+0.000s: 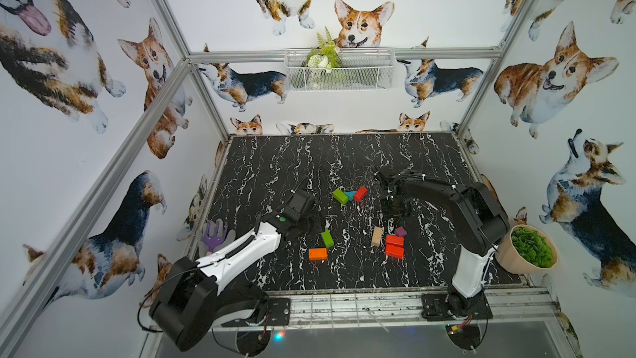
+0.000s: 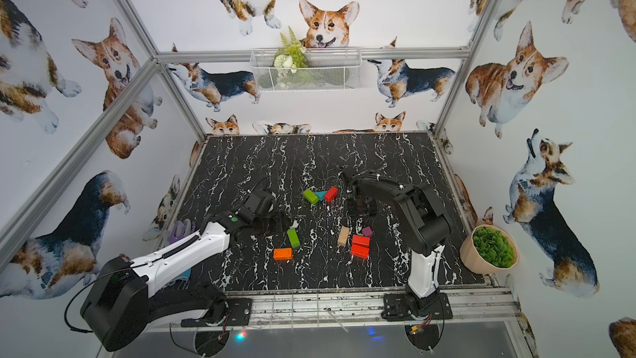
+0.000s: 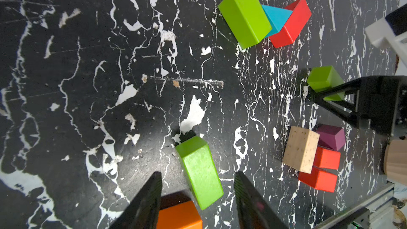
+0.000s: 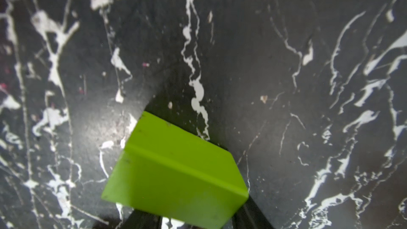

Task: Assemble a heart with building blocks
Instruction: Assemble the building block at the center of the board.

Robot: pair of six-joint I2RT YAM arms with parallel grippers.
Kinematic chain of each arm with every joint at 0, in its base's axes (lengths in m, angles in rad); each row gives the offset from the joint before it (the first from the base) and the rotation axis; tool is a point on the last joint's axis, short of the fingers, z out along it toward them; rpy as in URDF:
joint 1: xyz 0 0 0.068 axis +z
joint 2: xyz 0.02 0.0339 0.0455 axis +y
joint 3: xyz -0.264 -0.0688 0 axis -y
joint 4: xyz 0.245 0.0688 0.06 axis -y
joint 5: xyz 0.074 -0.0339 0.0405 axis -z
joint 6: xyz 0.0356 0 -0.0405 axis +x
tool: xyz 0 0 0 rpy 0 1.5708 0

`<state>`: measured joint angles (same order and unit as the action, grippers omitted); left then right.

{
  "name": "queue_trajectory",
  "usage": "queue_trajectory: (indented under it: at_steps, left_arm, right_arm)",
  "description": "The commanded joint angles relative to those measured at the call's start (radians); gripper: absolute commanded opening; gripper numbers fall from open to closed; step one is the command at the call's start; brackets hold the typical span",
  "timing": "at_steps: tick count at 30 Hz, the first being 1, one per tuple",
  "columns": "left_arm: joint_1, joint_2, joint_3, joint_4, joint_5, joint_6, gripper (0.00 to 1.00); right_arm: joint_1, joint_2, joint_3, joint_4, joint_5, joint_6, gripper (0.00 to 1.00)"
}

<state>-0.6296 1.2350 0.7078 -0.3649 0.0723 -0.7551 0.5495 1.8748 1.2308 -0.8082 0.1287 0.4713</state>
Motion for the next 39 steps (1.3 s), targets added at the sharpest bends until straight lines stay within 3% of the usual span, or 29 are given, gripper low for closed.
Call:
queue_trajectory:
  at_steps: [1, 7, 12, 13, 17, 21, 30, 33, 39]
  left_arm:
    - [0.001, 0.001, 0.012, 0.002, -0.01, 0.005, 0.56]
    - [0.001, 0.007, 0.015, 0.003, -0.007, 0.007, 0.56]
    - [0.001, 0.006, 0.015, 0.005, -0.009, 0.008, 0.56]
    - [0.001, 0.007, 0.015, 0.006, -0.01, 0.009, 0.56]
    - [0.004, 0.016, 0.022, 0.002, -0.011, 0.02, 0.56]
    - [0.008, 0.025, 0.033, 0.001, -0.009, 0.025, 0.56]
    - [0.016, 0.011, 0.039, -0.015, -0.009, 0.033, 0.56]
    - [0.021, 0.009, 0.035, -0.014, -0.008, 0.031, 0.56]
    - [0.022, 0.012, 0.035, -0.005, -0.005, 0.026, 0.56]
  right_arm:
    - [-0.002, 0.028, 0.038, 0.017, -0.026, 0.006, 0.48]
    - [-0.002, 0.086, 0.097, -0.008, 0.003, -0.047, 0.49]
    - [0.001, 0.044, 0.082, -0.022, 0.006, -0.049, 0.54]
    - [0.004, 0.03, 0.08, -0.03, 0.013, -0.057, 0.58]
    - [0.008, 0.014, 0.081, -0.037, 0.02, -0.12, 0.88]
    - [-0.03, 0.098, 0.172, -0.082, -0.008, -0.154, 0.92]
    - [-0.046, 0.172, 0.244, -0.062, -0.091, -0.207, 0.72]
    - [-0.035, 0.157, 0.226, -0.059, -0.097, -0.219, 0.6]
    - [0.02, 0.13, 0.2, -0.043, -0.09, -0.218, 0.23]
